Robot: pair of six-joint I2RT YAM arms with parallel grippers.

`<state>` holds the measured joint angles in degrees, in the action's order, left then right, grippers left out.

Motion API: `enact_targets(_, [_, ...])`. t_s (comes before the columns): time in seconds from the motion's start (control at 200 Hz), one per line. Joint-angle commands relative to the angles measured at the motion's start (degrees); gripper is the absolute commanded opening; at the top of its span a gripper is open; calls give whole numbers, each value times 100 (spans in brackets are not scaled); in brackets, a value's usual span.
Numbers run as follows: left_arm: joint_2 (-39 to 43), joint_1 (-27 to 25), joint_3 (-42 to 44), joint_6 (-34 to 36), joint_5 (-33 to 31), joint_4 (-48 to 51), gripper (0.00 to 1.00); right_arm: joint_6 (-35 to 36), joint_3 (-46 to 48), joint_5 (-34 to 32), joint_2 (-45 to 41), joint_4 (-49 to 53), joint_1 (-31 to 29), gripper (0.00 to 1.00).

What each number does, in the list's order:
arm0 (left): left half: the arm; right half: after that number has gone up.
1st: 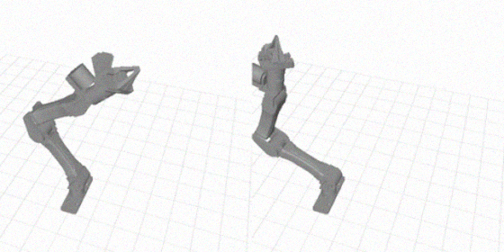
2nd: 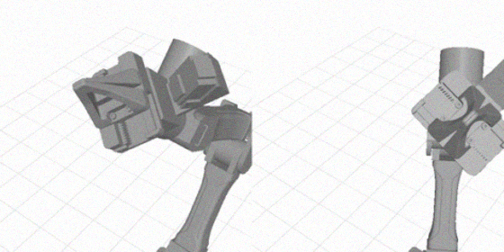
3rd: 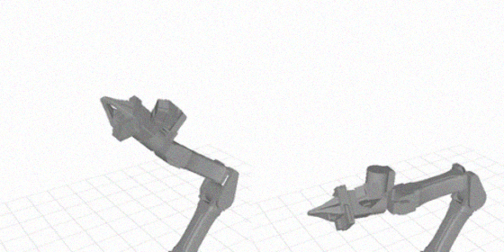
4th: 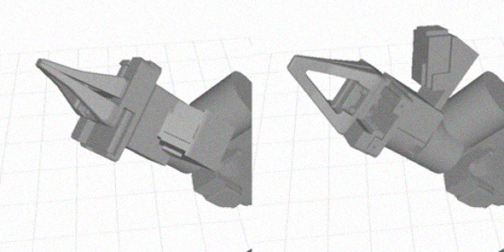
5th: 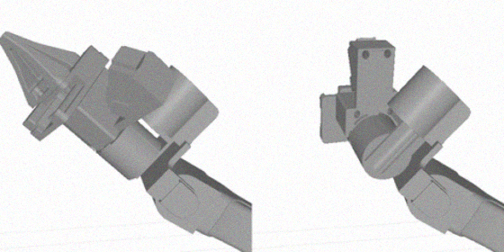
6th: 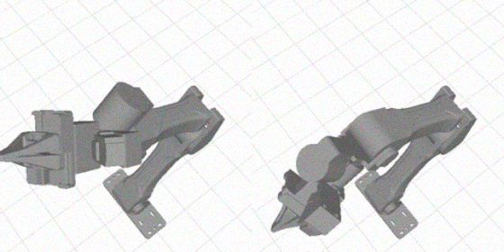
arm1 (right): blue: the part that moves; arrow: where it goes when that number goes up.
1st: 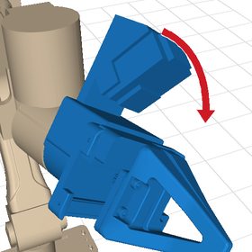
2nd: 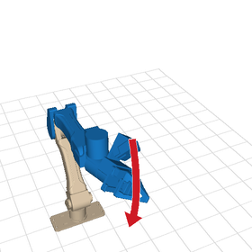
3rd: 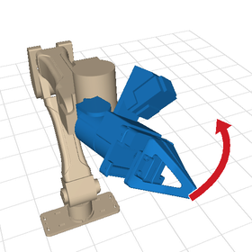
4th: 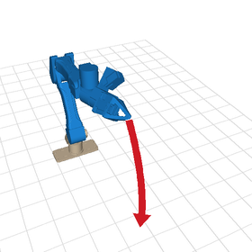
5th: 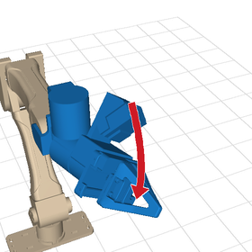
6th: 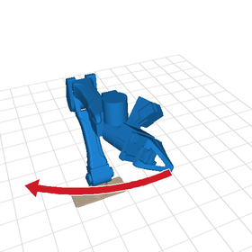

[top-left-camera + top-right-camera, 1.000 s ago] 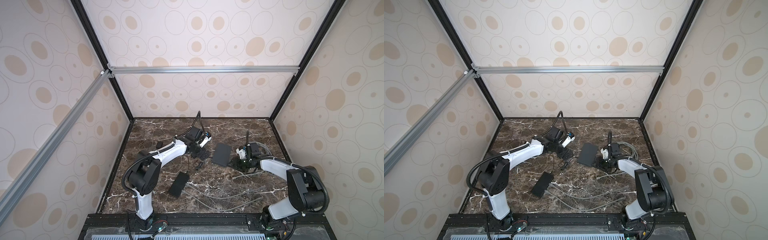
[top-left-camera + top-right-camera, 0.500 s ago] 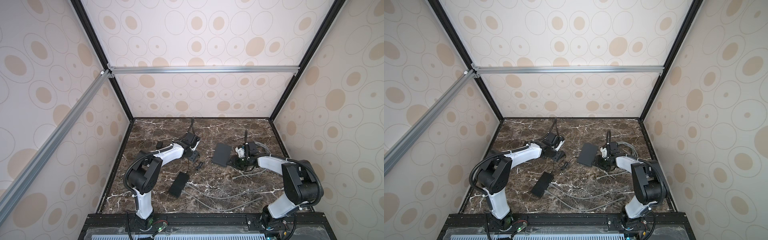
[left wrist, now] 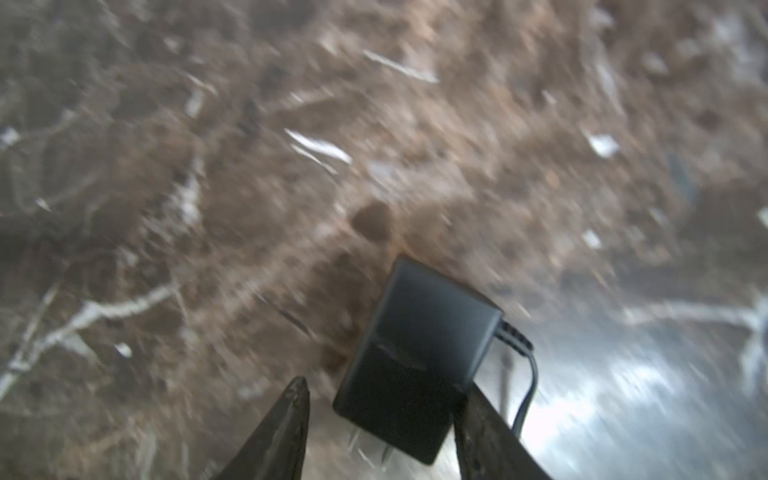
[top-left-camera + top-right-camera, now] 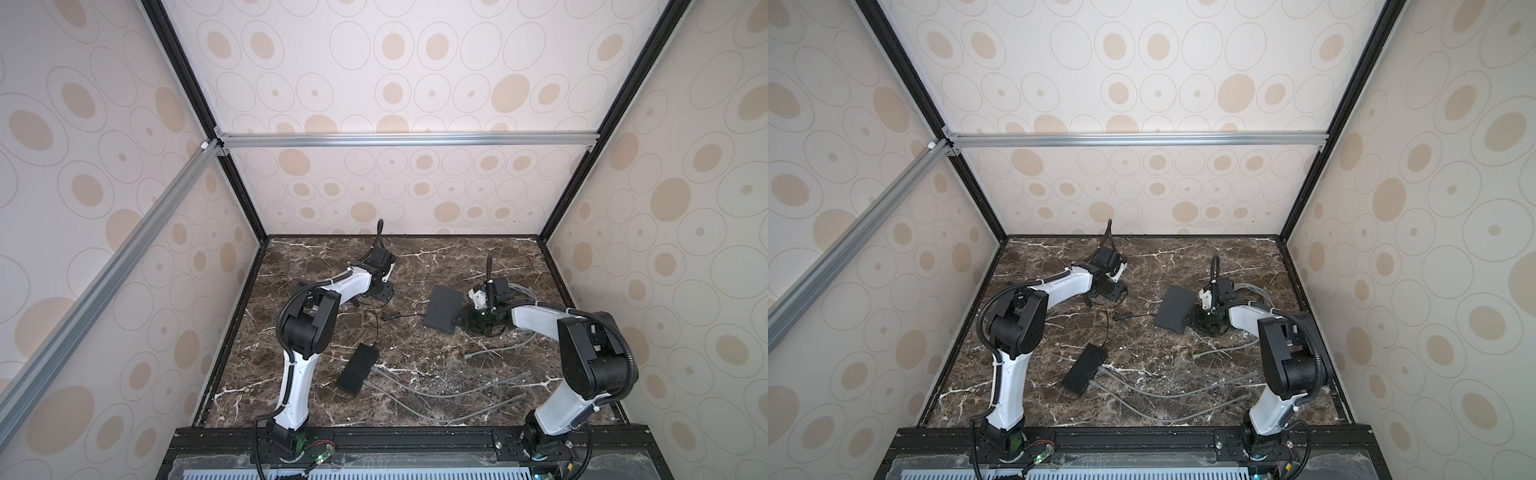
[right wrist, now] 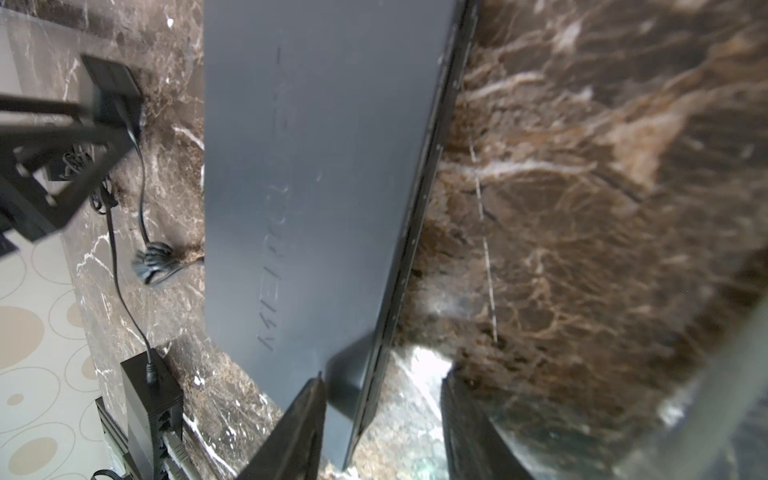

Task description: Insert the plug into the switch port

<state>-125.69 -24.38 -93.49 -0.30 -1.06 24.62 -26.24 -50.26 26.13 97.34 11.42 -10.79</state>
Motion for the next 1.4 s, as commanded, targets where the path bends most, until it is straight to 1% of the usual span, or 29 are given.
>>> enact_targets(0.0, [-137, 178, -436, -7, 153, 257, 53, 58, -281, -38, 206, 88, 33, 54])
enact_targets(0.08, [195, 188, -223, -109, 396, 121, 54, 59, -465, -39, 333, 137, 33, 57])
enact_targets(0.195, [1290, 156, 852, -512, 873, -666, 55, 31, -689, -66, 518, 168, 31, 57])
enact_targets(0.275, [2000, 16, 1494, -840, 1199, -1260, 59, 15, -823, -222, 619, 195, 32, 57])
enact_targets(0.345, [2291, -194, 1709, -1075, 1491, -1551, 63, -35, -941, -288, 726, 200, 33, 57])
enact_targets(0.4, [2247, -434, 1629, -1170, 1615, -1584, 65, -101, -976, -288, 800, 166, 33, 57])
enact_targets(0.505, [1854, -876, 1371, -1316, 1695, -1776, 64, -318, -756, -181, 805, -116, 22, 55])
enact_targets(0.6, [1359, -1077, 1162, -1508, 1707, -2030, 55, -415, -470, -152, 711, -327, 6, 54])
enact_targets(0.685, [991, -1119, 1125, -1783, 1999, -2428, 46, -451, -298, -103, 656, -448, 5, 52])
enact_targets(0.79, [809, -1193, 1164, -2021, 2177, -2771, 43, -452, -150, 38, 617, -546, 6, 49])
enact_targets(0.855, [767, -1253, 1197, -2094, 2166, -2855, 43, -443, -51, 83, 595, -626, 6, 46])
enact_targets(1.055, [522, -1401, 1146, -2141, 2107, -2755, 43, -530, 91, 279, 725, -932, 1, 46])
enact_targets(1.145, [524, -1470, 1338, -2176, 2043, -2923, 45, -621, 104, 424, 838, -1075, -4, 45])
enact_targets(1.255, [475, -1513, 1463, -2229, 2100, -3008, 45, -658, 164, 480, 868, -1157, -71, 45])
enact_targets(1.39, [645, -1632, 1830, -2242, 1917, -3115, 45, -743, 307, 516, 809, -1290, -251, 44])
